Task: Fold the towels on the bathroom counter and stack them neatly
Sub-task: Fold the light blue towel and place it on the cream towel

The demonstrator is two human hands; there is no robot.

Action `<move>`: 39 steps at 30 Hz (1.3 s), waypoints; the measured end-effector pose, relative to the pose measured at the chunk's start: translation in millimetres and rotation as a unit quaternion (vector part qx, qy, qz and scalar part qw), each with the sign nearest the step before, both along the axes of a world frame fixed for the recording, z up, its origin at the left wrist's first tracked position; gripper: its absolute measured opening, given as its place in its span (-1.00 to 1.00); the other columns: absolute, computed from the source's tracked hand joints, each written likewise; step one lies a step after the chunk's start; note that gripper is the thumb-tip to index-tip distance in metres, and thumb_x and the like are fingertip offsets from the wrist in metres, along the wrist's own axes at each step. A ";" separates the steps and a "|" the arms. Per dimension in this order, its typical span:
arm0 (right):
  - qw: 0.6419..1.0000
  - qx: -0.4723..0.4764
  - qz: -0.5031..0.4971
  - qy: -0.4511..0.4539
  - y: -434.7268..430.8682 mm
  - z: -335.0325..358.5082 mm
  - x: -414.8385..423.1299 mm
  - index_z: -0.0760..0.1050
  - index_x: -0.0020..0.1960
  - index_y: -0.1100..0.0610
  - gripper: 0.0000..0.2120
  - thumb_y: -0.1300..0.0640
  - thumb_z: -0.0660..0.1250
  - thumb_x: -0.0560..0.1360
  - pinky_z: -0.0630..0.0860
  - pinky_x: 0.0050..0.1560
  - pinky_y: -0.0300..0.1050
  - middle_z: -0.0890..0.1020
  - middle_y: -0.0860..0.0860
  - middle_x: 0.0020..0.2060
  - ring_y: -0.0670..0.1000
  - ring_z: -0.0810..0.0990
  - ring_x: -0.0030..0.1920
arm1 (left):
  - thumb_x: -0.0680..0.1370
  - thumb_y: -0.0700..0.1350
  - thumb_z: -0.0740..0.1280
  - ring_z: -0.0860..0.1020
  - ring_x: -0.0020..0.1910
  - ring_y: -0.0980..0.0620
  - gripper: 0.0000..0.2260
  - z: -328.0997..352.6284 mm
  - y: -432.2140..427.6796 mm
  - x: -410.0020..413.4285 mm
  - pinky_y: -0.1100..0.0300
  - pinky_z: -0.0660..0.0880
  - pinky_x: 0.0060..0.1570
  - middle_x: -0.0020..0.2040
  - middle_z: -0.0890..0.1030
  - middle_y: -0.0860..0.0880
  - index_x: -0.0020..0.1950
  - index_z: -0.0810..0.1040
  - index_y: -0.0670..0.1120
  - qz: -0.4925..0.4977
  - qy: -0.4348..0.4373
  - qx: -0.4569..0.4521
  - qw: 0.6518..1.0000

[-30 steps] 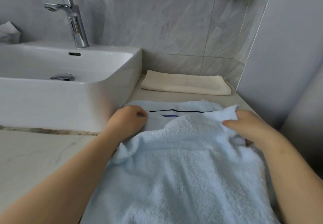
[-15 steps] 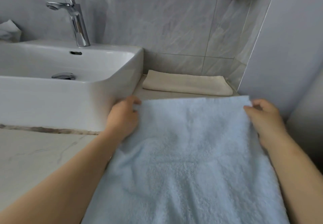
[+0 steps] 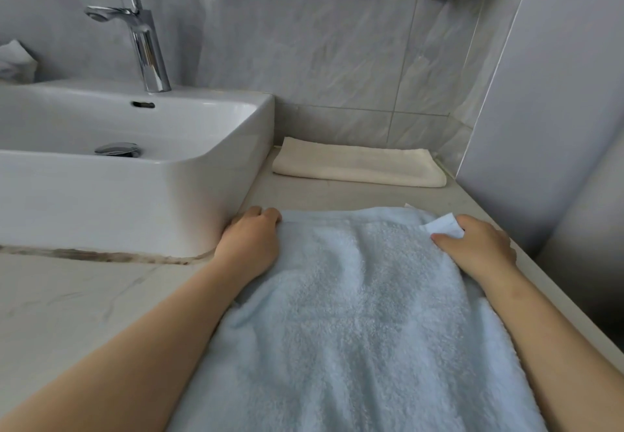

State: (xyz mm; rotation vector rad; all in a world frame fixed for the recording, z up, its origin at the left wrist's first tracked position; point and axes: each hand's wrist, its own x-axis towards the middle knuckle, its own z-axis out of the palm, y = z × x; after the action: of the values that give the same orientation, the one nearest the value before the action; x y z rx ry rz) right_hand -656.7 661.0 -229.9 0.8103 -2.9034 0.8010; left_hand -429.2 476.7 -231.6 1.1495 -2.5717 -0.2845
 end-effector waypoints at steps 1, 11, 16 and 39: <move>1.000 0.005 -0.004 -0.006 -0.5 1.0 0.5 0.47 0.08 0.04 -0.73 -0.09 0.31 0.47 0.34 0.01 -0.06 0.55 0.06 0.09 0.20 0.43 0.18 | 0.55 -0.27 0.09 0.41 0.26 -0.17 -0.62 0.3 -0.7 0.8 0.10 0.31 0.27 0.29 0.42 -0.14 0.34 0.39 -0.07 -0.004 0.005 -0.004 1.000; 0.943 -0.330 0.025 0.013 -2.1 12.2 7.6 0.27 -0.35 0.05 -0.69 0.18 0.29 0.51 0.30 -0.32 -0.16 0.39 -0.07 -0.38 -0.05 0.37 -0.34 | 0.52 -0.34 0.16 0.51 0.05 -0.15 -0.69 9.2 -0.9 5.1 0.18 0.34 -0.06 0.10 0.57 -0.12 0.13 0.60 -0.11 0.014 0.263 -0.094 0.960; 0.979 -0.201 0.029 -0.018 -8.5 -2.1 -2.5 0.28 -0.23 0.12 -0.80 0.17 0.24 0.53 0.25 -0.28 -0.11 0.43 0.01 -0.27 0.04 0.38 -0.21 | 0.57 -0.26 0.09 0.44 0.25 -0.16 -0.63 -1.4 -5.7 -3.1 0.12 0.36 0.18 0.30 0.44 -0.17 0.36 0.40 -0.10 0.007 0.055 0.010 0.998; 0.970 -0.003 0.177 -0.165 36.8 28.6 -12.4 0.57 -0.12 0.09 -0.85 0.10 0.50 0.37 0.38 -0.15 -0.30 0.56 -0.03 -0.18 -0.09 0.52 -0.14 | 0.54 -0.21 0.25 0.52 0.09 -0.08 -0.79 2.9 -6.4 1.0 0.26 0.32 -0.09 0.10 0.59 -0.10 0.15 0.54 -0.11 -0.007 0.118 0.017 0.993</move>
State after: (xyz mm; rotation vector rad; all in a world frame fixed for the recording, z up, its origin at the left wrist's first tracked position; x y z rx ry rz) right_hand -669.1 697.7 -201.3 1.3420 -3.0740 1.0632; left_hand -428.2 470.3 -228.7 1.0426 -2.3770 -0.4417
